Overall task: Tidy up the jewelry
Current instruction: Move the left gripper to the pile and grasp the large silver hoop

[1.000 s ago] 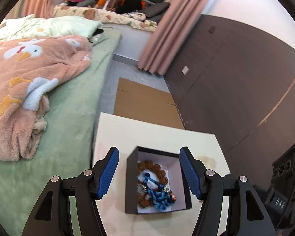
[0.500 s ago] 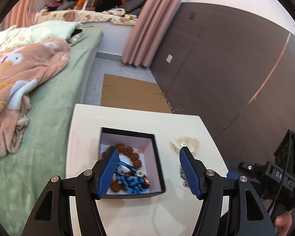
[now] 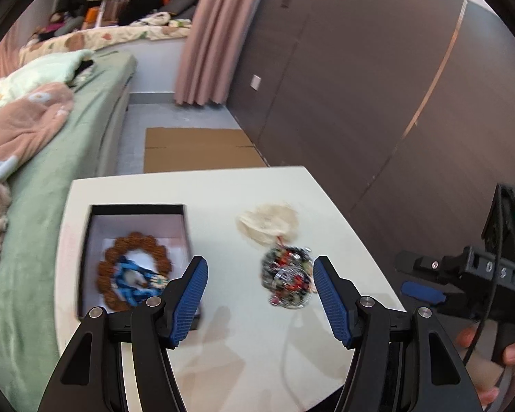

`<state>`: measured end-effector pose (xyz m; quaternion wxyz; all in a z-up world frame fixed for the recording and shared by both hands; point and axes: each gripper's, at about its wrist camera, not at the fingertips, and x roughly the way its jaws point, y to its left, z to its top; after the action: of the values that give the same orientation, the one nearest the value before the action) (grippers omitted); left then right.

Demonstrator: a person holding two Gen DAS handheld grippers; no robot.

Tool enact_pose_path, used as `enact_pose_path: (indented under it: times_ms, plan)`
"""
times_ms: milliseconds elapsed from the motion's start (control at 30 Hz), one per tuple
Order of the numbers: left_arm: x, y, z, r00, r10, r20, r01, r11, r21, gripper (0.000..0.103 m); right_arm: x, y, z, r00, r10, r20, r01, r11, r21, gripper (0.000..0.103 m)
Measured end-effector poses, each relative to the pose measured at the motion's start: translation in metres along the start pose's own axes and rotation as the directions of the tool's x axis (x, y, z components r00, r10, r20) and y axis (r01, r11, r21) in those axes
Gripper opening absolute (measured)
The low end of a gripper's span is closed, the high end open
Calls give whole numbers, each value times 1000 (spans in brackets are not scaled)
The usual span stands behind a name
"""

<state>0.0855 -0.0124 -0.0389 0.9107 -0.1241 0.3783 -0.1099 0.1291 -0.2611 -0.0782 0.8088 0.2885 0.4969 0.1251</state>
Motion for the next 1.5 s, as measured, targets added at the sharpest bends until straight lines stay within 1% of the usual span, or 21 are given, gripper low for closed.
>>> enact_pose_path:
  times_ms: [233,367,500,767,933,1033,1333,1400,1467,1500]
  plan:
    - [28,-30,-13,998,15,-63,-10,997,79,65,-16,-19,5,1000,-26,6,26,1000,-9,80]
    - [45,-39,-20,995,17,-101,-7,995,95,65,-20,-32,10,997,-73,6,73,997,6,80]
    - [61,-46,-25,991,37,-132,-22,994,110,65,-25,-43,15,999,-38,6,38,998,43,80]
    - [90,-53,-32,982,75,-175,-51,989,137,65,-24,-53,21,1000,-31,-3,31,996,81,80]
    - [106,-51,-34,972,127,-198,-96,983,159,65,-23,-58,26,1000,-29,-7,30,995,92,80]
    - [113,-50,-35,968,122,-220,-89,984,154,65,-21,-57,28,1000,-28,-13,29,995,95,80]
    - [121,-56,-36,968,146,-206,-101,972,212,65,-8,-49,35,999,-26,-34,29,996,89,80]
    - [121,-57,-36,966,151,-210,-102,969,226,63,-4,-46,38,999,-30,-38,33,996,86,80]
    - [122,-55,-32,966,132,-221,-83,972,218,52,1,-43,39,998,-39,-45,43,996,84,80]
    - [121,-52,-31,965,122,-232,-73,976,207,52,3,-41,39,998,-42,-50,46,996,82,80]
